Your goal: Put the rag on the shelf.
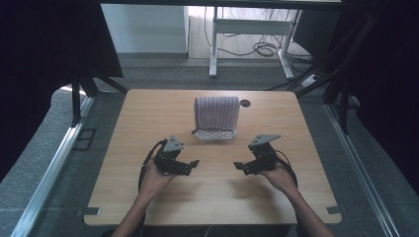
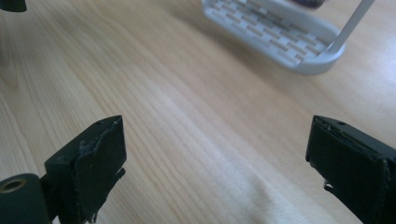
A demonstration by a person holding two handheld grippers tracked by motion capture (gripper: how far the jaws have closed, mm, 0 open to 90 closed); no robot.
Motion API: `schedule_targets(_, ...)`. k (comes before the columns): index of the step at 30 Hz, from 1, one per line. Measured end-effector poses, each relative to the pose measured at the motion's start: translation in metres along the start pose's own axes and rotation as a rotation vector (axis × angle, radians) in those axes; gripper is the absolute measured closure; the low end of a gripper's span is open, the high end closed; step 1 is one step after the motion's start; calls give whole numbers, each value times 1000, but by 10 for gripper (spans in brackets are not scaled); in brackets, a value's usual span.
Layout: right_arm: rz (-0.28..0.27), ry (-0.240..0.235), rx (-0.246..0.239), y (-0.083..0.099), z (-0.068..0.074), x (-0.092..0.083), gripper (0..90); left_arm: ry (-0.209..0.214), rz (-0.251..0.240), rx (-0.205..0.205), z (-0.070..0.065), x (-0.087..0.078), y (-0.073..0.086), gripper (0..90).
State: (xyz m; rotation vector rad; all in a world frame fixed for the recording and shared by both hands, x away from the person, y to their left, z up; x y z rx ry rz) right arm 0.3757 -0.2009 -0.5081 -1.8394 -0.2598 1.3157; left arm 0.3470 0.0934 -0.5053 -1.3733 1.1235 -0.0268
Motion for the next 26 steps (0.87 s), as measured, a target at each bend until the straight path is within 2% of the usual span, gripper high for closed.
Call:
schedule_targets(4,25,-7,-6,10,7,10,46,-4,20,-2,-2,9,15,126)
schedule_targets(9,56,-19,-19,22,13,23,28,-17,75,7,-3,23,33,125)
schedule_targets(10,62,-18,-20,24,14,25,24,-24,100,20,-3,27,37,124)
schedule_targets(13,70,-19,-29,30,16,32,9,-49,129,40,-4,34,43,121)
schedule_targets(16,84,-14,-38,36,18,39,0,-54,147,45,-5,40,48,120)
schedule_targets(18,68,4,-63,38,19,41,0,-49,147,38,-6,40,48,118)
schedule_targets(19,60,2,-62,38,18,41,0,-48,148,40,-6,40,48,119)
schedule_targets(22,51,0,-65,39,18,41,0,-45,162,10,-4,41,47,110)
schedule_targets(26,53,1,-68,39,18,41,0,-49,161,7,-4,41,47,98)
Point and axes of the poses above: each handheld gripper's, and its own axes: x roughly forward along the jaws, y roughly out of its underside, z roughly to its left, the point moved 3 cm from there along x, roughly forward along the jaws, and after that the axes turned 12 degrees about -x, right-handed, at the moved point
